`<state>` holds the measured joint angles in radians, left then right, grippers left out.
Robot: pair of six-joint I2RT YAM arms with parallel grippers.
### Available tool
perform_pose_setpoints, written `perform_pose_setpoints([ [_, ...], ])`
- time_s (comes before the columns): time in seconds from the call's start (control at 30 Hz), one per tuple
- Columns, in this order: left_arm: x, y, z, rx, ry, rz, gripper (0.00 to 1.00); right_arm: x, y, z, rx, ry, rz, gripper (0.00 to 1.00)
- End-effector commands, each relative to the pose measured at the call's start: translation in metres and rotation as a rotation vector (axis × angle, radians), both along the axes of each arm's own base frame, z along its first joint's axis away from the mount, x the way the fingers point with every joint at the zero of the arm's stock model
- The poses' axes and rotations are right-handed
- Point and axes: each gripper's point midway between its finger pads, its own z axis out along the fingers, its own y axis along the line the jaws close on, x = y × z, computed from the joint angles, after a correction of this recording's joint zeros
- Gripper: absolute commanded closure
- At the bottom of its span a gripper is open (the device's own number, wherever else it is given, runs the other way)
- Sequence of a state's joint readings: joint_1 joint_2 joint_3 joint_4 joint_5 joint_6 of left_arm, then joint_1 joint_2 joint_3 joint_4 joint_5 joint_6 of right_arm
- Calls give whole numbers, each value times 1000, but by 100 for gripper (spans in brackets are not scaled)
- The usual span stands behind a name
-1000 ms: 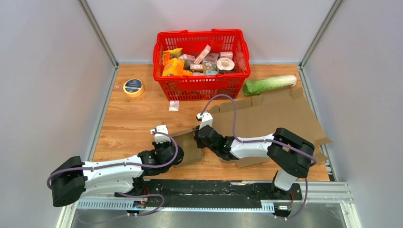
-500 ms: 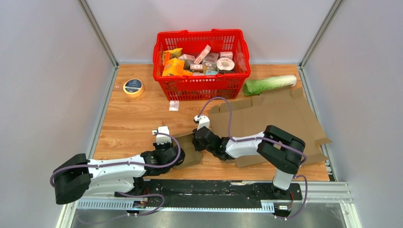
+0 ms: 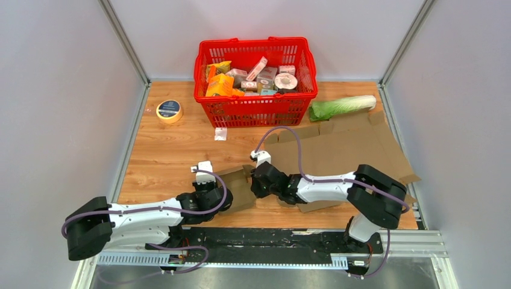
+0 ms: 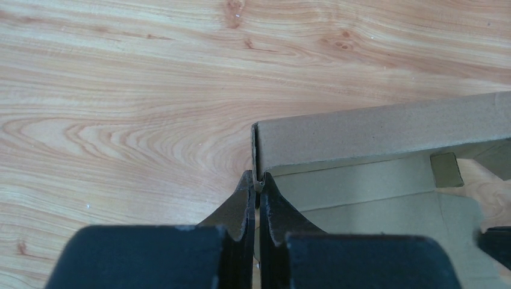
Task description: Fold the paper box
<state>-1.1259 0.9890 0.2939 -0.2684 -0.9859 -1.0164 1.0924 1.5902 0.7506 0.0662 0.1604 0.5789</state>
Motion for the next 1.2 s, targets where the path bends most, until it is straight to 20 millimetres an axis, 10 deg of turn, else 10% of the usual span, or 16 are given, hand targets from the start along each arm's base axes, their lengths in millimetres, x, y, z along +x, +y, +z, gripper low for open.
perform_pose_setpoints([
  [0.0,0,3,0,-20,-15,21,100,3,-4,-26,-44,-2,-28,94],
  [0.2,-1,-1,-1,-35,-11,12,100,-8,-22,-46,-109,28,-43,96],
  [0.5,-2,1,-1,-12,-4,-6,100,4,-55,51,-93,14,81,54],
  [0.67,-4,-3,7,-59,-9,-31,100,50,-89,69,-110,-66,-22,52],
  [1.17,-9,-4,19,-142,-53,-120,100,64,-19,46,-143,-164,378,58],
])
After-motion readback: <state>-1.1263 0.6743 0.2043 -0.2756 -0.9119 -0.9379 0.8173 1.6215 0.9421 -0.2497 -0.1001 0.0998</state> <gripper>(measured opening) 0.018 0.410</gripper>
